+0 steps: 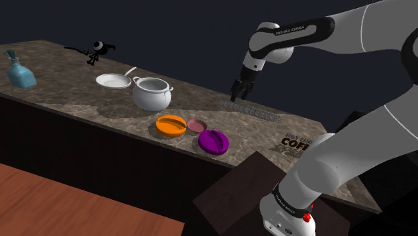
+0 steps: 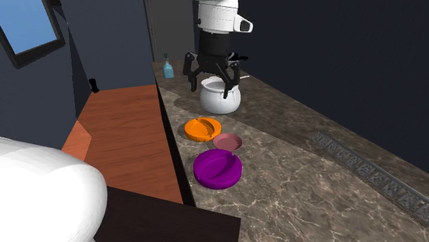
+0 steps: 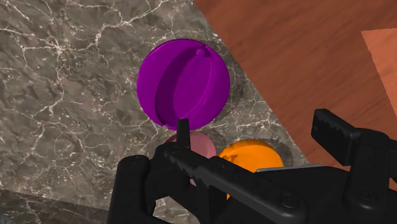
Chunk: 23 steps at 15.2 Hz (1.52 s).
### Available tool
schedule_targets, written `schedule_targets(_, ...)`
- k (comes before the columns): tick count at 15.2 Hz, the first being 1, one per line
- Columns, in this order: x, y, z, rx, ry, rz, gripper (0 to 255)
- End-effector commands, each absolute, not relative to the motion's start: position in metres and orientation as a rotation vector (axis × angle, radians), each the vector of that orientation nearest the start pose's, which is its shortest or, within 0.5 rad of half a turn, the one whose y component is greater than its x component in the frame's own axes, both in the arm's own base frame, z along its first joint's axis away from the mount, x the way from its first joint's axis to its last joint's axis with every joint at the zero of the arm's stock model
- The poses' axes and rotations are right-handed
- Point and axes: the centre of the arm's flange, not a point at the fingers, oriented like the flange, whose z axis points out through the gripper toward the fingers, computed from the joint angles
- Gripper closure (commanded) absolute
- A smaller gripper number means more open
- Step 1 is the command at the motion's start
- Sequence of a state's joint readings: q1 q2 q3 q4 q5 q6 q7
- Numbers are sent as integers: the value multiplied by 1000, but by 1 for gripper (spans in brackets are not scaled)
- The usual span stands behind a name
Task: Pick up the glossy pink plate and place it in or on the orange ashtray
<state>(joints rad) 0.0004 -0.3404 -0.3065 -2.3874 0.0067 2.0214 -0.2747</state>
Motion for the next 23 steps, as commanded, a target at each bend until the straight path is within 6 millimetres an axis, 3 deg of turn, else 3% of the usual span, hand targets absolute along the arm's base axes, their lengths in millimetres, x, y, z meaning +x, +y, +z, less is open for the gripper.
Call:
schedule_targets(1,433,-149,420,-3010,21,8,0)
schedule_targets(23,606,-264,199,-2807,-10,-38,0)
